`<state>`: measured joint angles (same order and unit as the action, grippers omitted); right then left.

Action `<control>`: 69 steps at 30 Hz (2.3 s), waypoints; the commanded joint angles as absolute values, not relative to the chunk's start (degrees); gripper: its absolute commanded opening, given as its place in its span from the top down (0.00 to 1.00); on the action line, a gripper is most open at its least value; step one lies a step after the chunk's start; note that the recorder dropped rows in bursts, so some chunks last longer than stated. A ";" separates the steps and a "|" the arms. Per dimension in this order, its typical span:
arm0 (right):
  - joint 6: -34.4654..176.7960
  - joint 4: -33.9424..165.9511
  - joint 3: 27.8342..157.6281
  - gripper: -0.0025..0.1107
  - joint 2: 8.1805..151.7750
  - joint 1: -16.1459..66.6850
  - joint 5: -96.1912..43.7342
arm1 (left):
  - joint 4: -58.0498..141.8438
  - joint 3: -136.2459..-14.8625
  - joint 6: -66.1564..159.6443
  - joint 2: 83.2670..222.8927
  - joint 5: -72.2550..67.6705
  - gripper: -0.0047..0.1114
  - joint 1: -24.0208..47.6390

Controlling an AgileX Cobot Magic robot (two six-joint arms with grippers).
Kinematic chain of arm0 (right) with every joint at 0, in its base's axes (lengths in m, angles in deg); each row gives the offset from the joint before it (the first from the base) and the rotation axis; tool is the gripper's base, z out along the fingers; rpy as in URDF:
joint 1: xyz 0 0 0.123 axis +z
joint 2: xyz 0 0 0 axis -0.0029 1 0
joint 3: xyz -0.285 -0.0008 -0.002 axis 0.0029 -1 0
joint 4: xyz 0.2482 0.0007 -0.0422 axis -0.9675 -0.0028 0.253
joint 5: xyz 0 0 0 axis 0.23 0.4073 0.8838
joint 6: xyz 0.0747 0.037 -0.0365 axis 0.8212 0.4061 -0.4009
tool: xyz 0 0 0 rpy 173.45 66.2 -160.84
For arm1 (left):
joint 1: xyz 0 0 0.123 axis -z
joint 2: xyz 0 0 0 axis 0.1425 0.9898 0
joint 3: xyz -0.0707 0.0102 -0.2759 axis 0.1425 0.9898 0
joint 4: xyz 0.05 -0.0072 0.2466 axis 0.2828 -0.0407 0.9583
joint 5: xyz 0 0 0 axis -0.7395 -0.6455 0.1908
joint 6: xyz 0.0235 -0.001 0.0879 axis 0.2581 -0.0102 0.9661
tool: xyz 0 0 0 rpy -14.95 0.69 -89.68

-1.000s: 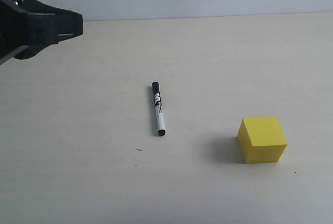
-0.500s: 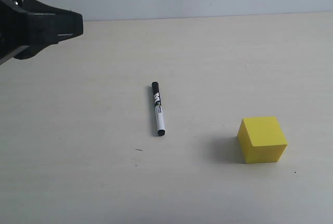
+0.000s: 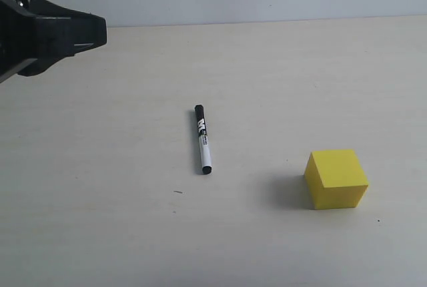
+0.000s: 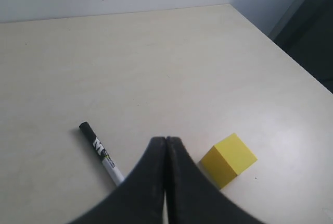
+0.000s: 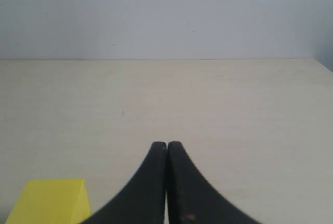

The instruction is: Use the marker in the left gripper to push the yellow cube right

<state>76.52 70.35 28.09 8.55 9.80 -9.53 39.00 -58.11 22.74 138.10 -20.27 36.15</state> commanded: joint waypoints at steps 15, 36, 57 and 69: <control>76.55 70.40 27.83 0.98 8.18 9.90 -9.93 | 39.34 -57.25 24.49 132.03 -21.10 0.96 26.87; 76.55 70.40 27.83 0.98 8.18 9.90 -9.93 | 43.06 -22.02 39.32 83.27 -19.22 0.96 -4.34; 76.55 70.40 27.83 0.98 8.18 9.90 -9.93 | 42.83 -14.86 37.92 83.27 -20.68 0.96 -4.34; 76.55 70.40 27.83 0.98 8.18 9.90 -10.05 | 42.83 -14.86 37.92 83.27 -20.69 0.96 1.09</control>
<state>76.52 70.35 28.09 8.55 9.80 -9.53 43.02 -15.05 38.23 83.55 -20.72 -0.73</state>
